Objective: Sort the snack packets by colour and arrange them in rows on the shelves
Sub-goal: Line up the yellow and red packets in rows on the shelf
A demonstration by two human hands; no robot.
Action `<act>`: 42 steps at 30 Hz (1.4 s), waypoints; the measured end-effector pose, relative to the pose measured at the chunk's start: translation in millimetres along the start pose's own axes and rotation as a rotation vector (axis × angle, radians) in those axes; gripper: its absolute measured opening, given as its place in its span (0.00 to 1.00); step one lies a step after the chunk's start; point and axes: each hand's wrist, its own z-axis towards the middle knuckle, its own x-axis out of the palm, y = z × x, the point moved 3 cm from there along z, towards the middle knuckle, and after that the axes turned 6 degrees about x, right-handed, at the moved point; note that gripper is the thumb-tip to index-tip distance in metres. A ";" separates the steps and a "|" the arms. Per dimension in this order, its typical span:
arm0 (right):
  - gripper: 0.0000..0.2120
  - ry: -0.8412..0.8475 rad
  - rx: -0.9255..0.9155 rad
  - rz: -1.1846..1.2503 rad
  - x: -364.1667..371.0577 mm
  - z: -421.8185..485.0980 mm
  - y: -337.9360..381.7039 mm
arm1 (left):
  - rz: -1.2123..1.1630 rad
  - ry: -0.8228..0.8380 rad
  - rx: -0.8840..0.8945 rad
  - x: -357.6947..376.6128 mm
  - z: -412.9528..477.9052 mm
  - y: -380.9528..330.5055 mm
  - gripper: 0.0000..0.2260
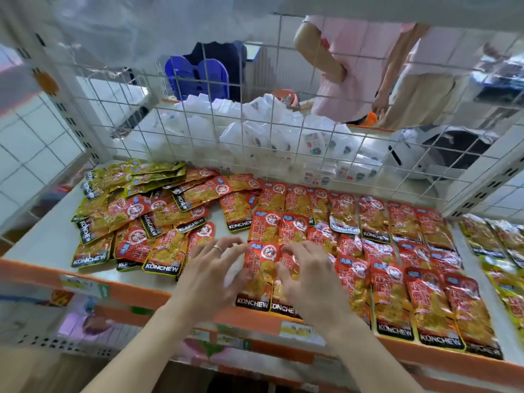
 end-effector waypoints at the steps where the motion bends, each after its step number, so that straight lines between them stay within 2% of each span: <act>1: 0.17 0.011 -0.019 0.001 -2.7 2.9 -1.3 | 0.009 -0.007 -0.030 -2.0 -1.3 -1.4 0.19; 7: 0.23 0.050 -0.107 -0.044 -4.7 26.3 -0.5 | 0.129 -0.017 -0.153 -17.1 -3.0 -4.0 0.22; 14: 0.26 0.102 -0.154 -0.103 13.1 61.3 27.9 | 0.208 -0.001 -0.183 -26.3 20.8 26.2 0.26; 20: 0.30 0.229 -0.105 -0.236 50.6 99.7 62.4 | 0.255 0.166 -0.164 -17.5 49.9 71.6 0.29; 24: 0.38 0.325 -0.070 -0.517 79.2 133.7 72.8 | 0.314 0.248 -0.123 -8.7 51.6 111.6 0.28; 27: 0.40 0.351 0.025 -0.558 95.3 152.1 74.4 | 0.352 0.274 -0.054 -10.4 47.1 131.2 0.27; 31: 0.37 0.347 0.062 -0.599 114.1 157.5 82.3 | 0.315 0.259 -0.060 -19.8 43.9 148.7 0.26; 35: 0.37 0.315 0.039 -0.520 122.5 146.6 93.0 | 0.280 0.225 -0.099 -30.2 37.0 162.5 0.25; 42: 0.37 0.260 -0.028 -0.429 132.2 118.6 126.1 | 0.076 -0.076 -0.166 -51.6 35.8 166.1 0.20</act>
